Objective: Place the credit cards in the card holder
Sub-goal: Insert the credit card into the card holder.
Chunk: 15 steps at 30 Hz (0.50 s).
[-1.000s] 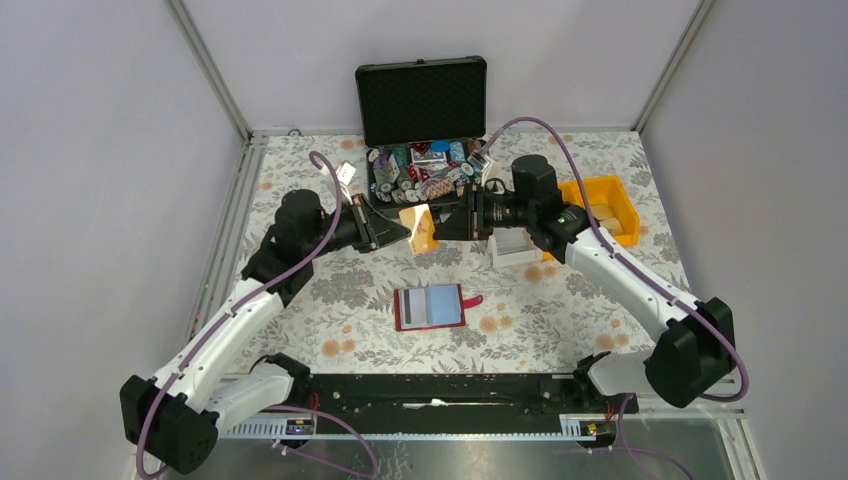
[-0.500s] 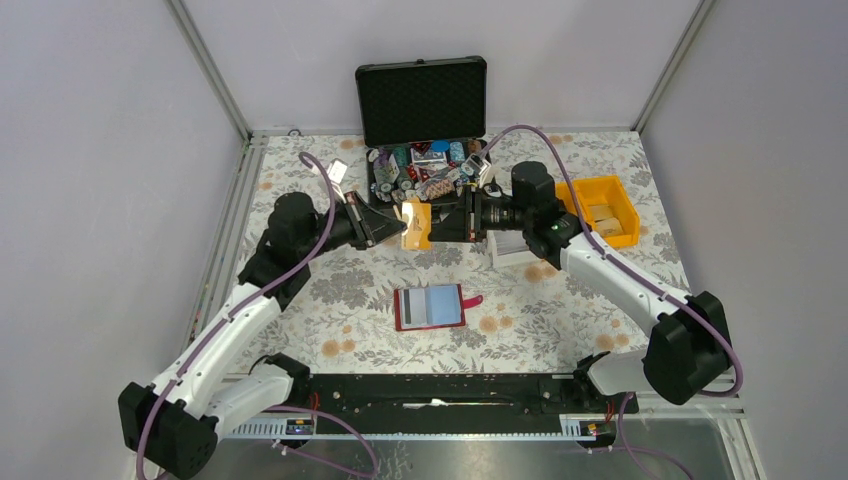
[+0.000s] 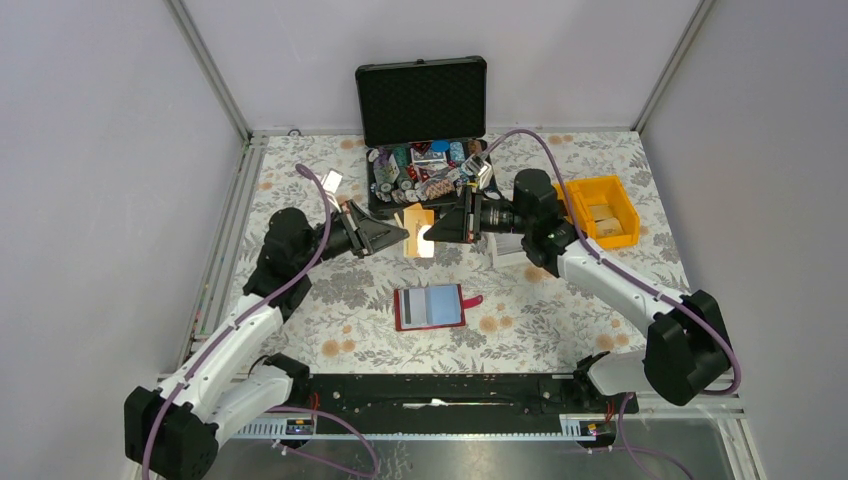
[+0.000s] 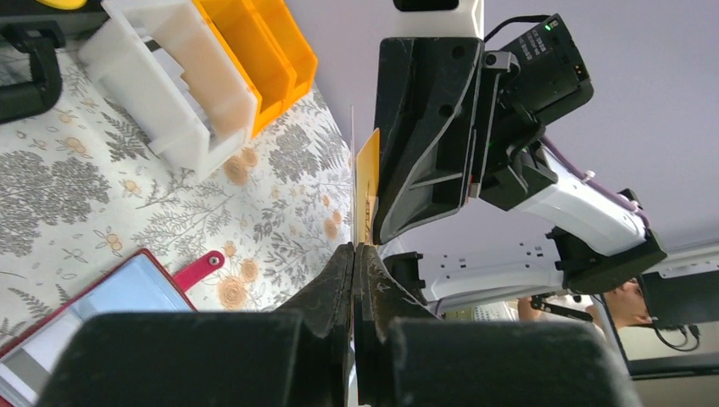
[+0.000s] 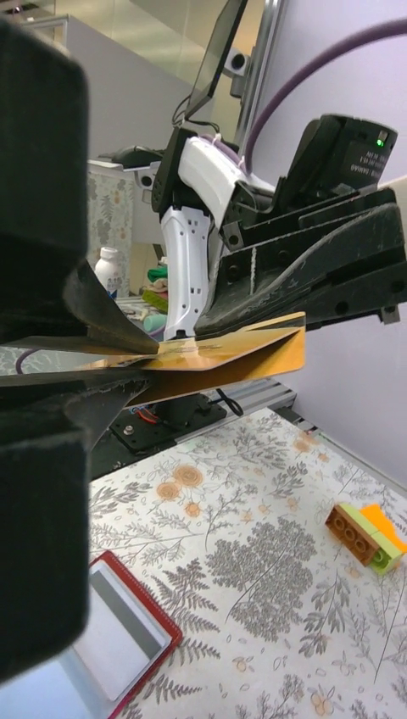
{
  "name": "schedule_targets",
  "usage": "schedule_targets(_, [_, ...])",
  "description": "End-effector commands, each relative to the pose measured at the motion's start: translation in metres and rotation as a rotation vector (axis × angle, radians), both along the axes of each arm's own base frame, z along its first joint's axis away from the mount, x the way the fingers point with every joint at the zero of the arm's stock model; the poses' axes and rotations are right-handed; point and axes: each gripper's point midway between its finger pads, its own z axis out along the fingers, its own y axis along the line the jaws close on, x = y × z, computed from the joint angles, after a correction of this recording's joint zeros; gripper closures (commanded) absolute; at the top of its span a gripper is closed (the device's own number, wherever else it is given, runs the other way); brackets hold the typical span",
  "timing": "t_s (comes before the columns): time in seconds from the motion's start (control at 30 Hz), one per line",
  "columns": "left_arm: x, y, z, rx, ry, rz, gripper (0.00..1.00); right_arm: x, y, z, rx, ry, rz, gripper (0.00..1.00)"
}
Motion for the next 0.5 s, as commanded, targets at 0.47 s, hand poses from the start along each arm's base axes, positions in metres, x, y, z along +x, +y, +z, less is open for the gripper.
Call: schedule_targets(0.47, [-0.013, 0.015, 0.031, -0.132, -0.076, 0.016, 1.0, -0.005, -0.009, 0.046, 0.072, -0.16, -0.089, 1.0])
